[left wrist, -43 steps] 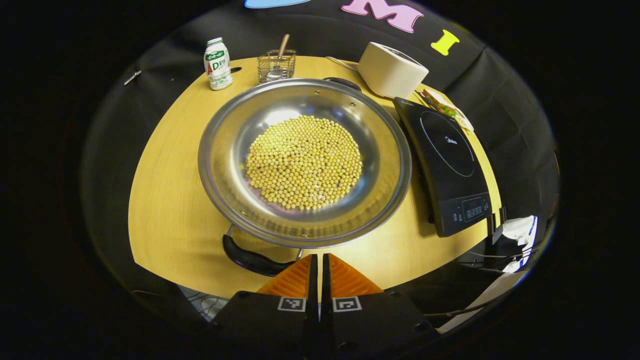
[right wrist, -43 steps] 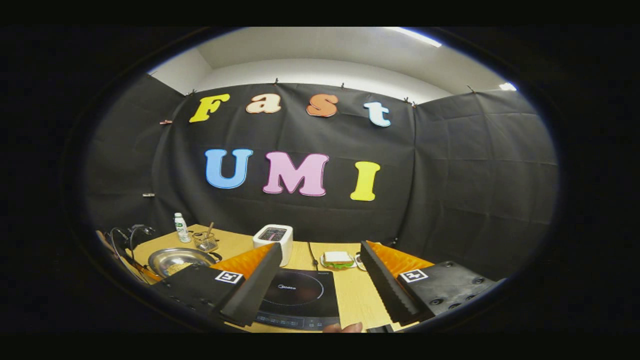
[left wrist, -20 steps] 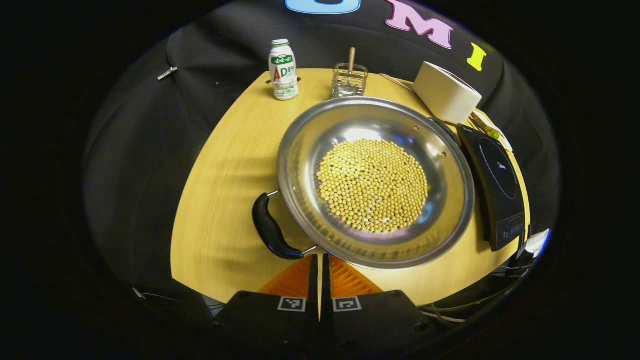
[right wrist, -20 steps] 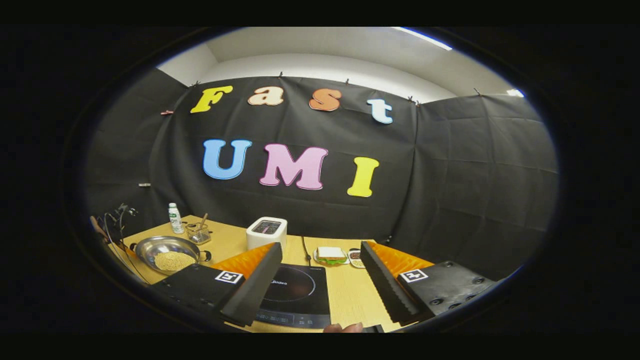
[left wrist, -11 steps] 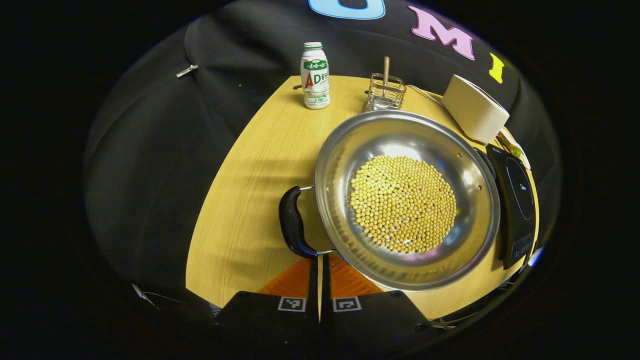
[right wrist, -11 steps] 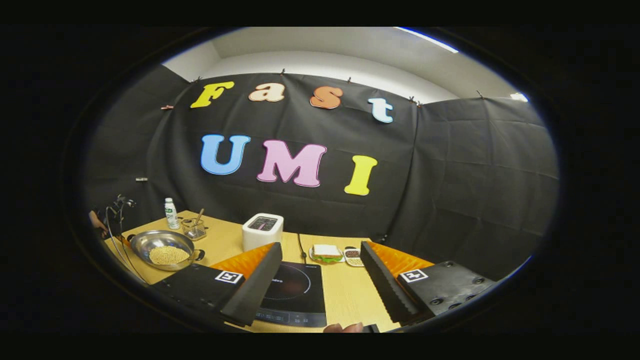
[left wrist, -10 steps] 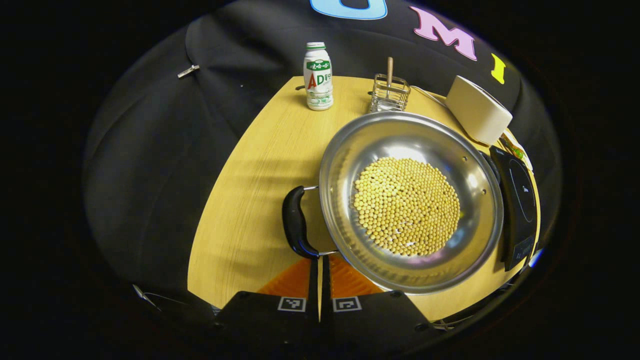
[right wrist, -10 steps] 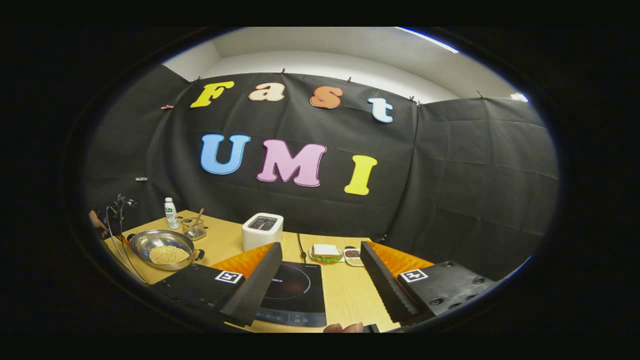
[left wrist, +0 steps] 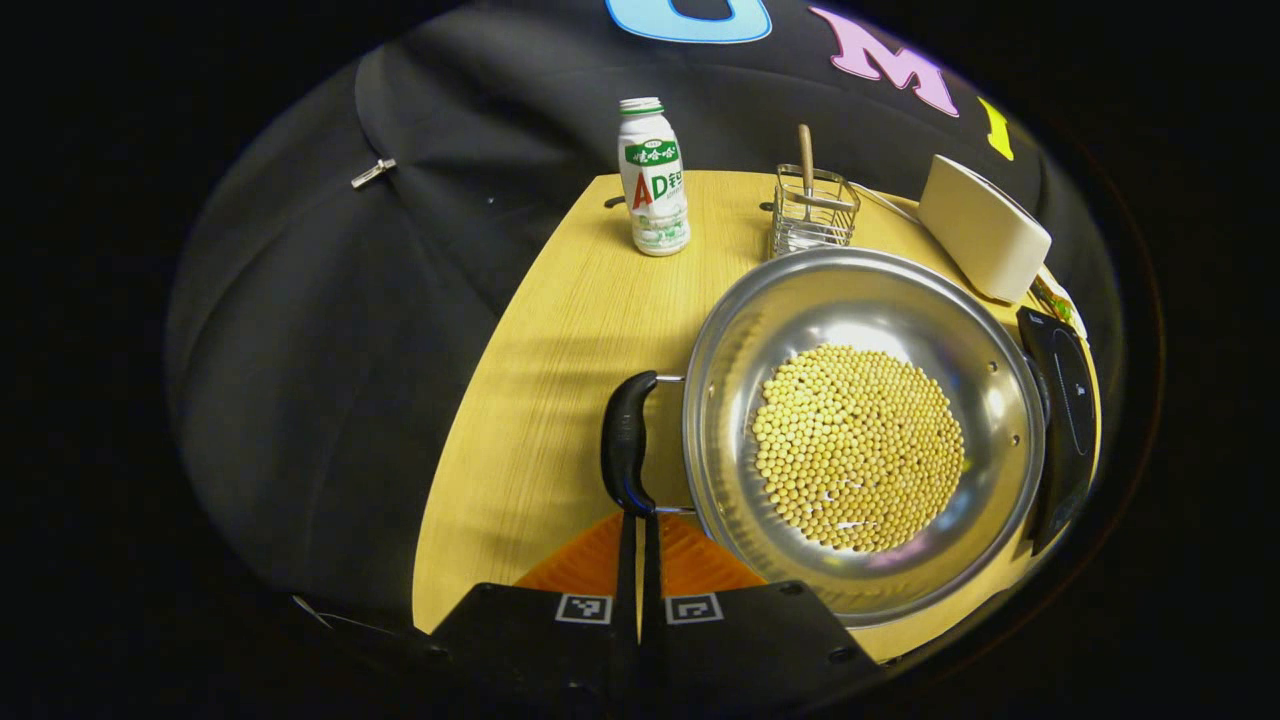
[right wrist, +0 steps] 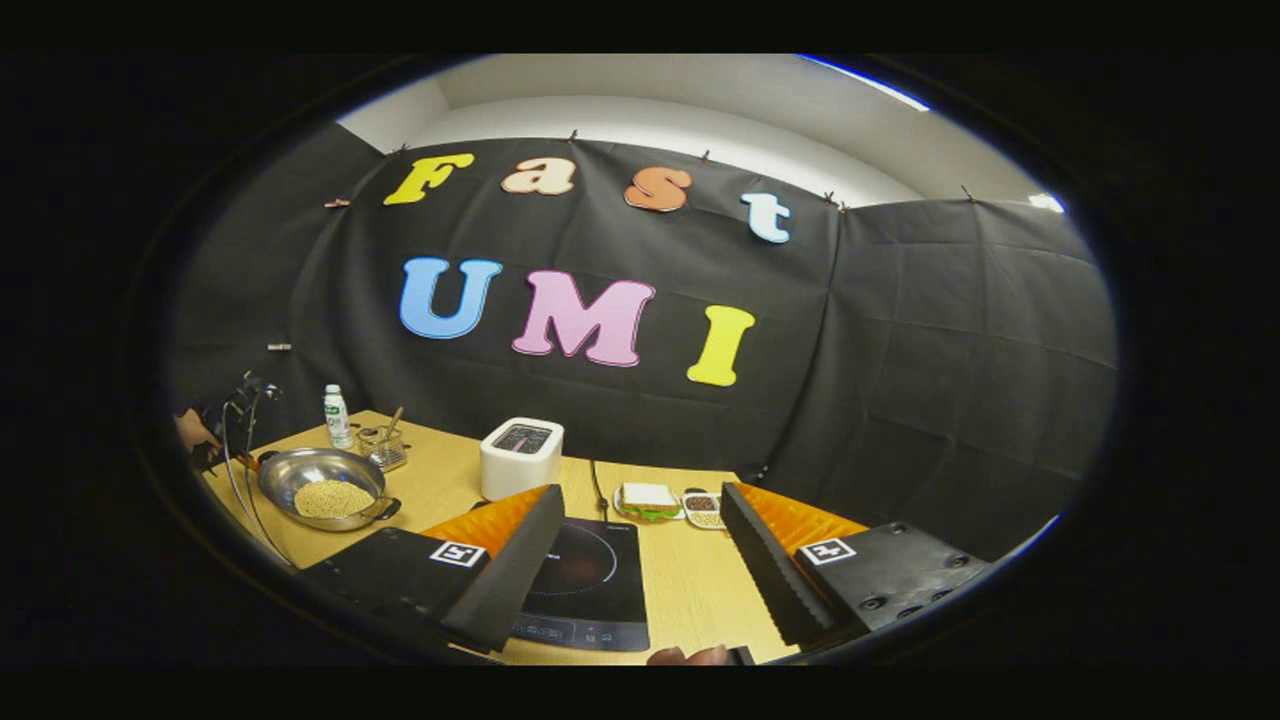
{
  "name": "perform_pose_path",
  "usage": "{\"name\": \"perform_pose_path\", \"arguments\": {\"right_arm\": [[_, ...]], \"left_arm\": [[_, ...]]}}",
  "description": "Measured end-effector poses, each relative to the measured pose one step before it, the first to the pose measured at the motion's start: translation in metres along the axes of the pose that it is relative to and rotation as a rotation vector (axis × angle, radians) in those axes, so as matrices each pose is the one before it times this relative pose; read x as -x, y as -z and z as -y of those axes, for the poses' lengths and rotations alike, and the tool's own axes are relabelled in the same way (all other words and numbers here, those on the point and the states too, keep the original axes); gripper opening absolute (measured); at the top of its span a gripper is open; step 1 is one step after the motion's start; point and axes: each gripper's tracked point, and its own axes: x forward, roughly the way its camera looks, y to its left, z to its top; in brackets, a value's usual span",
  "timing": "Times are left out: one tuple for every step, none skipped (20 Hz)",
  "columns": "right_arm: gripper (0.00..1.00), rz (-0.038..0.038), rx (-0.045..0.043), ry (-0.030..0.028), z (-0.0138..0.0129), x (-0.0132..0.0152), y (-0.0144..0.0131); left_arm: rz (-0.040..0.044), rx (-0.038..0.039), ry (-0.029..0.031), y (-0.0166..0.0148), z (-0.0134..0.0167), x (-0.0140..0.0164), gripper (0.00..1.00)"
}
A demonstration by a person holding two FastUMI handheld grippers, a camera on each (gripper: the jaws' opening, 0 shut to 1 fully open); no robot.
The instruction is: First push the handle of the pot to place it horizontally, then grasp the pot with both hands and set it on the induction cooktop.
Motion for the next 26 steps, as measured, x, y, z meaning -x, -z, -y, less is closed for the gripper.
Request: {"name": "perform_pose_path", "arguments": {"right_arm": [[0.98, -0.0017, 0.00536, -0.00242, -0.00169, -0.00076, -0.00003], [0.96, -0.00301, 0.00472, -0.00221, -0.00206, -0.00161, 0.00092], [0.96, -0.00478, 0.00151, -0.0031, -0.00309, -0.00206, 0.00096], [0.96, -0.00463, -0.00135, -0.00257, -0.00221, -0.00157, 0.00068], [0.96, -0.00371, -0.00252, -0.00417, -0.00211, -0.00164, 0.00088], [0.98, -0.00423, -0.0017, -0.00554, -0.0031, -0.00173, 0.00066], [0.98, -0.00346, -0.00182, -0.00663, -0.00395, -0.0014, 0.00086], [0.98, -0.00273, -0.00114, -0.0086, -0.00441, -0.00191, 0.00092], [0.98, -0.00268, -0.00043, -0.0076, -0.00378, -0.00194, 0.00086], [0.98, -0.00331, -0.00296, -0.01126, -0.00462, -0.00212, 0.00069], [0.98, -0.0046, -0.00435, -0.01346, -0.00564, -0.00217, 0.00048], [0.98, -0.00254, -0.00532, -0.01528, -0.0054, -0.00332, 0.00017], [0.98, 0.00065, -0.00374, -0.01215, -0.00577, -0.00338, -0.00143], [0.98, -0.00062, -0.00363, -0.01236, -0.00503, -0.00433, -0.00014], [0.98, -0.00144, -0.00247, -0.01528, -0.00677, -0.00463, -0.00075], [0.98, -0.00319, -0.00182, -0.01588, -0.00773, -0.00556, -0.00024], [0.98, -0.00684, -0.00525, -0.022, -0.00885, -0.00612, 0.00007], [0.98, -0.00755, -0.00837, -0.02701, -0.01125, -0.00535, 0.00096], [0.98, -0.0061, -0.00736, -0.02605, -0.01119, -0.00653, 0.00075], [0.98, -0.00975, -0.00384, -0.02528, -0.01101, -0.00646, 0.00134], [0.98, -0.01081, -0.00379, -0.02184, -0.01009, -0.00812, 0.00344], [0.98, -0.00935, -0.00592, -0.01927, -0.00981, -0.00742, 0.00355], [0.98, -0.0087, -0.00835, -0.01823, -0.00942, -0.00721, 0.00196], [0.98, -0.01218, -0.01393, -0.01629, -0.00982, -0.00976, 0.00343], [0.98, -0.01175, -0.01648, -0.01749, -0.0101, -0.00853, 0.00348], [0.98, -0.01518, -0.01283, -0.0129, -0.00983, -0.0088, 0.00459]], "left_arm": [[0.00454, -0.01024, -0.00568, -0.00438, -0.00012, -0.00177, 0.05], [0.00421, -0.00817, -0.00592, -0.00246, 0.00007, -0.00166, 0.05], [0.00354, -0.00517, -0.00329, -0.00138, -0.00019, -0.00084, 0.05], [0.00619, 0.00183, -0.00039, 0.0002, 0.00032, 0.00065, 0.05], [0.00561, 0.00724, 0.00356, -0.00047, -0.00024, 0.00046, 0.05], [0.0101, 0.01231, -0.00037, 0.00024, -0.0004, 0.00103, 0.05], [0.0125, 0.01172, -0.01038, -0.00061, -0.00237, 0.0021, 0.05], [0.01688, 0.00936, -0.01805, 0.00108, -0.00445, 0.00299, 0.05], [0.02428, 0.00939, -0.01226, -0.00161, -0.00426, 0.00476, 0.05], [0.03359, 0.00451, -0.0149, -0.00243, -0.00439, 0.00482, 0.05], [0.03065, 0.00315, -0.01048, -0.00318, -0.00479, 0.00635, 0.05], [0.0302, 0.0046, -0.00976, -0.00224, -0.00396, 0.00702, 0.02], [0.03302, 0.00499, -0.00423, -0.00385, -0.00245, 0.00659, 0.1], [0.0338, 0.00402, 0.00386, -0.00373, -0.00086, 0.0065, 0.2], [0.03816, 0.00152, 0.02274, -0.00572, 0.00331, 0.00546, 0.3], [0.04111, -0.00367, 0.02258, -0.00622, 0.00472, 0.00879, 0.38], [0.04349, -0.00683, 0.01932, -0.00801, 0.00337, 0.00538, 0.46], [0.03436, -0.00773, 0.01524, -0.00785, 0.00324, 0.00362, 0.63], [0.03262, -0.00333, 0.01808, -0.00598, 0.00411, 0.00136, 0.81], [0.02959, -0.00069, 0.01857, -0.00808, 0.00361, 0.00239, 0.98], [0.01898, 0.00717, 0.02489, -0.00512, 0.00544, -0.00014, 0.98], [0.01058, 0.01117, 0.02264, -0.00359, 0.00432, -0.00106, 0.97], [0.0001, 0.00542, 0.02187, -0.00175, 0.00281, -0.00194, 0.97], [-0.00813, -0.00017, 0.01423, 0.00217, -0.00026, -0.00414, 0.97], [-0.00798, -0.00301, 0.01179, 0.00166, -0.00015, -0.00412, 0.97], [-0.00083, 0.00003, 0.0143, 0.00012, -0.00001, -0.004, 0.97]]}}
